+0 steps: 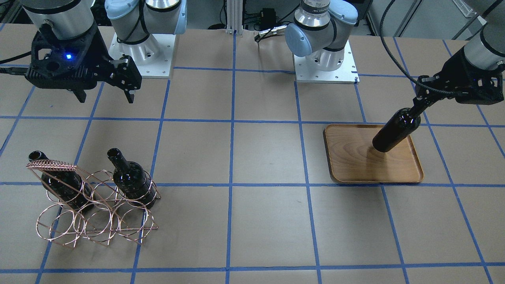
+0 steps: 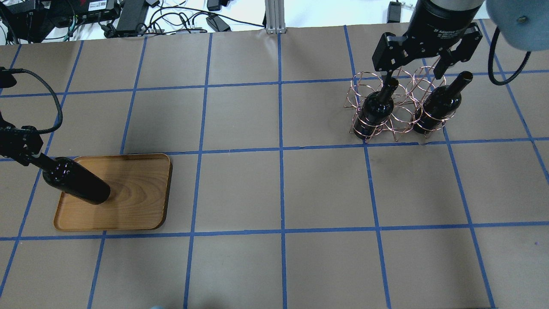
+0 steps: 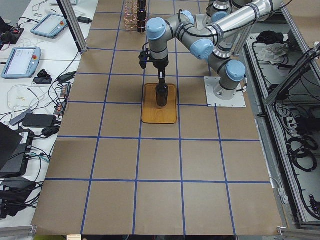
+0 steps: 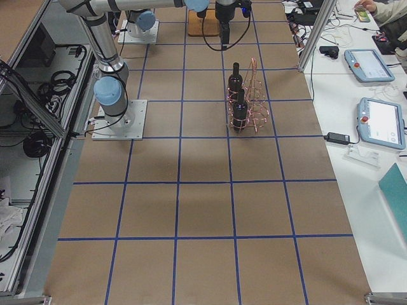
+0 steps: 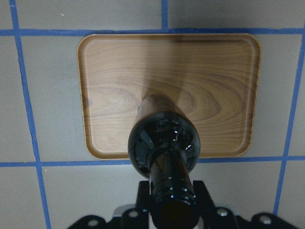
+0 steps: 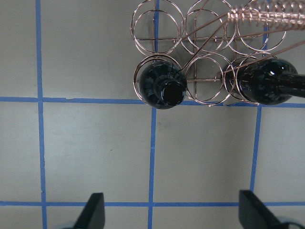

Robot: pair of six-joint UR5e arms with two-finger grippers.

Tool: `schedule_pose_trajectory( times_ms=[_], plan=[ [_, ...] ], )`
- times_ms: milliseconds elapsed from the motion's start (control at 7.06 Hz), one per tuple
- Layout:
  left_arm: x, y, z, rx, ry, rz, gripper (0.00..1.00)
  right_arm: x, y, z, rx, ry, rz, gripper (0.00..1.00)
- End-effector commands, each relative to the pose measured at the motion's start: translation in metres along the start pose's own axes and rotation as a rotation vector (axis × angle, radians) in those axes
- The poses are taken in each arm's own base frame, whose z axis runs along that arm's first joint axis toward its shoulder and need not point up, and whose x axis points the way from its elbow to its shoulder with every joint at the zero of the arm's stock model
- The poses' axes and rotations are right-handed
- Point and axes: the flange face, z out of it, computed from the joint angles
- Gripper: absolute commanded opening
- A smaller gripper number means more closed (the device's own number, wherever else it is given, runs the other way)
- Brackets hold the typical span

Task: Take wine from basket and place on tray
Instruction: 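Carry the bottle to the wooden tray and lay it down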

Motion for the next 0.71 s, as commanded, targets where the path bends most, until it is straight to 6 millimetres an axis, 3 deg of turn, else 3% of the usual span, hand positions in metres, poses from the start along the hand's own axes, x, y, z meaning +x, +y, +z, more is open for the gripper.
schedule_pose_trajectory(
  times_ms=[0,142,425,566],
  plan=[
    [0.003,-0.002,0.004,0.008,0.027,0.0,0.32,0.0,0.0,0.0,0.0,0.0,-0.002,1.0],
    [0.002,-0.003,0.006,0.009,0.037,-0.001,0.71,0.0,0.0,0.0,-0.002,0.001,-0.002,1.0],
    [0.002,-0.003,0.006,0.012,0.039,-0.006,0.97,-0.001,0.0,0.0,0.0,0.0,-0.004,1.0],
    [0.007,-0.003,-0.006,0.034,0.026,-0.008,1.0,0.0,0.0,0.0,0.0,0.0,-0.002,1.0]
  ],
)
